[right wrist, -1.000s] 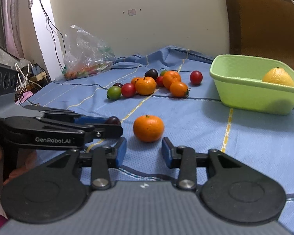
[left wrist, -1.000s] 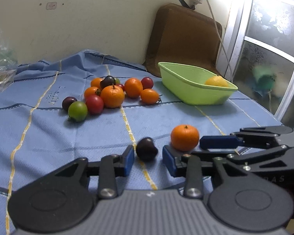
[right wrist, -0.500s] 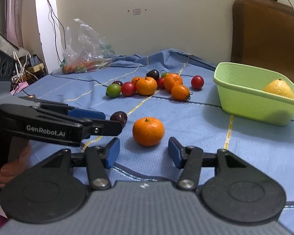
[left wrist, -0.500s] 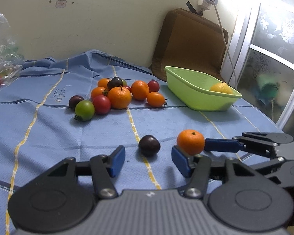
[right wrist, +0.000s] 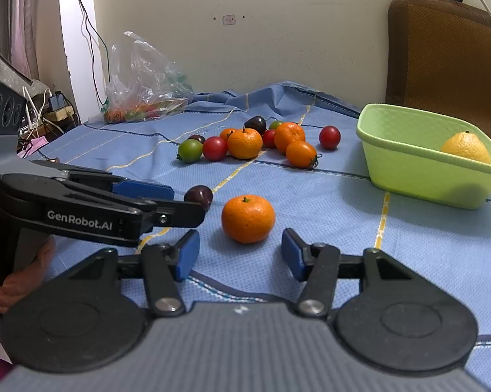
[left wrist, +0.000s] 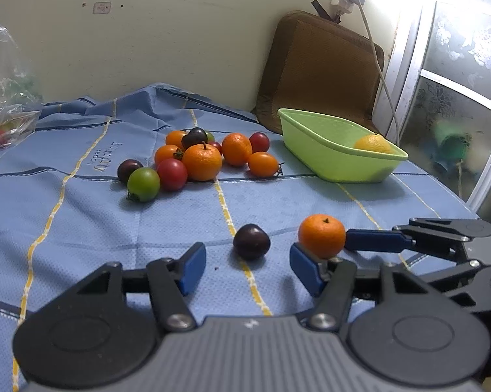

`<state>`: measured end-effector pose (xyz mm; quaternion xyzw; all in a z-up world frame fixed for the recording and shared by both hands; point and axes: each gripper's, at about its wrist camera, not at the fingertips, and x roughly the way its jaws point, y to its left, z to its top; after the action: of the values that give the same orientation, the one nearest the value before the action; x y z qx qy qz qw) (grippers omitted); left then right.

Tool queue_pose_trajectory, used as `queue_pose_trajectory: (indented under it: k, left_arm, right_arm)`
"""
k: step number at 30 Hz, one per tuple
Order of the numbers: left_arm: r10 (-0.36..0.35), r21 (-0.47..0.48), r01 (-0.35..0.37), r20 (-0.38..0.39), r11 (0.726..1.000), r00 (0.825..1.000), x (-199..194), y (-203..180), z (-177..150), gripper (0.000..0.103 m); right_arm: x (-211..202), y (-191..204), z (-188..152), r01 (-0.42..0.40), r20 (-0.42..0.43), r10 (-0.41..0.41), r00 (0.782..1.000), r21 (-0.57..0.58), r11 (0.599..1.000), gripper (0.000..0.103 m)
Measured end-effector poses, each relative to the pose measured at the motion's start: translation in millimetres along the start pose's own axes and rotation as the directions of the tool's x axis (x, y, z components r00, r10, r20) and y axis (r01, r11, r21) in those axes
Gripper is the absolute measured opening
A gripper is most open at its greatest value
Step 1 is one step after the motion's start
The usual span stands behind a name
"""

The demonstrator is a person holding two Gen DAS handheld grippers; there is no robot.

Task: Organize fruits
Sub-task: 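Grasp the tangerine with the right tool while the left tool grasps the dark plum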

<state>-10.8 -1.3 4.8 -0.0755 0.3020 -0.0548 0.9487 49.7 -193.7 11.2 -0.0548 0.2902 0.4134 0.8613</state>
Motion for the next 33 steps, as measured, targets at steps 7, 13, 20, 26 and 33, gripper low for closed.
queue_pose_trajectory:
  k: [7,13,20,26,33]
  left_arm:
    - [-0.008,-0.001,0.008,-0.002,1.0,1.0,0.0,0.7,0.0,0.063]
    - [-0.013,-0.006,0.013,0.0,1.0,1.0,-0.3,1.5,-0.3,0.064]
    - [-0.024,-0.017,0.024,0.007,1.0,1.0,-1.9,2.6,-1.0,0.059]
    - [-0.044,-0.015,0.044,-0.004,0.999,0.999,3.1,0.2,3.1,0.052]
    - [0.009,0.027,-0.008,-0.017,1.0,1.0,20.1,-15.0,11.3,0.031]
  right_arm:
    - [-0.1,0.4,0.0,-0.002,0.0,0.002,1.0,0.0,1.0,0.061]
    - [-0.4,2.0,0.0,-0.001,-0.001,0.001,1.0,-0.003,1.0,0.063]
    - [-0.9,3.0,-0.1,0.005,0.002,-0.005,1.0,-0.007,1.0,0.063]
    - [3.3,5.8,4.2,0.01,0.002,-0.01,1.0,-0.037,0.999,0.063]
    - [10.7,-0.2,7.8,0.0,-0.016,-0.001,1.0,-0.049,0.999,0.052]
